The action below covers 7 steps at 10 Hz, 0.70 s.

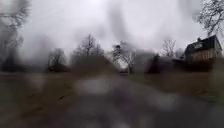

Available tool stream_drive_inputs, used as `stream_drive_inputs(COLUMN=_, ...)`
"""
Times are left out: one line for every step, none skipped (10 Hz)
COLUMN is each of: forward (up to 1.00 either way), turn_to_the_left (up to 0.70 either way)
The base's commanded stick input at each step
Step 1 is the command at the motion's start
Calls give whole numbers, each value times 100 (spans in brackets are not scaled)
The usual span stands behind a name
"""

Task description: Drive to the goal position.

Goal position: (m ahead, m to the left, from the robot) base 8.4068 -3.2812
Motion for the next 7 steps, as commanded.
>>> stream_drive_inputs(forward=85, turn_to_the_left=0)
stream_drive_inputs(forward=85, turn_to_the_left=0)
stream_drive_inputs(forward=85, turn_to_the_left=0)
stream_drive_inputs(forward=85, turn_to_the_left=0)
stream_drive_inputs(forward=85, turn_to_the_left=0)
stream_drive_inputs(forward=85, turn_to_the_left=0)
stream_drive_inputs(forward=85, turn_to_the_left=0)
